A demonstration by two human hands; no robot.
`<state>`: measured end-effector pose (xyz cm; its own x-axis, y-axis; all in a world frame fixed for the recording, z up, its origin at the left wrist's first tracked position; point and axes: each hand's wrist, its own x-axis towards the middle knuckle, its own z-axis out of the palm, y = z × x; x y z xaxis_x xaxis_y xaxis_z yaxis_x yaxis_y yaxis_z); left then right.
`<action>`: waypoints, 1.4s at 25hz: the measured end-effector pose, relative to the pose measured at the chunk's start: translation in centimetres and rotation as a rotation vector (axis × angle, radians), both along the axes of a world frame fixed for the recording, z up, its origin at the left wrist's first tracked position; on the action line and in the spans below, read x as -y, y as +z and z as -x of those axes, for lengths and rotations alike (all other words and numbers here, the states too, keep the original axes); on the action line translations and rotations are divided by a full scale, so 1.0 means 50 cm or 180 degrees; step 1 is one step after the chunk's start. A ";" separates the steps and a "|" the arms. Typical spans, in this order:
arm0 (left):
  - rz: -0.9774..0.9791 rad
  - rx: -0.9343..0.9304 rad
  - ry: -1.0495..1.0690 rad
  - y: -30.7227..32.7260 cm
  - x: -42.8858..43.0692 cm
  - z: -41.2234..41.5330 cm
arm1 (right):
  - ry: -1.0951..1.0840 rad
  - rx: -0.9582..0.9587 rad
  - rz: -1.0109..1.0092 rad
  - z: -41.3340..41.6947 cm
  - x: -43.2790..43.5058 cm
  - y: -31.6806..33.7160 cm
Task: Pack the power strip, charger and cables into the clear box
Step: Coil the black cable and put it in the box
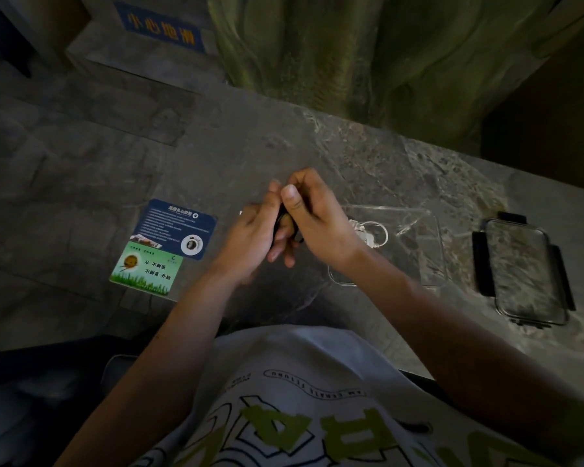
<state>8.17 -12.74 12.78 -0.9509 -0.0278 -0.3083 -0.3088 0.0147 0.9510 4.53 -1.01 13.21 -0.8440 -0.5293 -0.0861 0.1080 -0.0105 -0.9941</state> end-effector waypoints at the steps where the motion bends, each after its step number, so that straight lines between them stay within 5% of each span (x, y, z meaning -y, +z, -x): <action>1: 0.0018 0.0004 0.0092 -0.004 -0.001 0.001 | -0.0047 -0.0043 -0.0049 -0.003 -0.001 0.000; 6: -0.0243 0.0088 0.0260 -0.028 0.013 0.005 | -0.0587 -0.0922 -0.0853 -0.003 -0.009 -0.011; 14: -0.0787 0.0106 -0.0117 0.005 -0.018 -0.009 | -0.0463 -0.0357 -0.0703 0.000 -0.022 -0.009; 20: 0.0580 -0.0799 0.0098 -0.023 -0.010 -0.006 | -0.0535 -0.0874 -0.0785 -0.006 -0.017 -0.004; 25: 0.0441 -0.0762 -0.0333 -0.030 0.005 -0.013 | -0.0963 -0.0933 -0.0936 0.009 -0.023 -0.023; 35: 0.0306 -0.1110 0.0221 -0.015 -0.021 -0.028 | -0.0994 -0.0805 -0.0625 0.011 -0.018 -0.017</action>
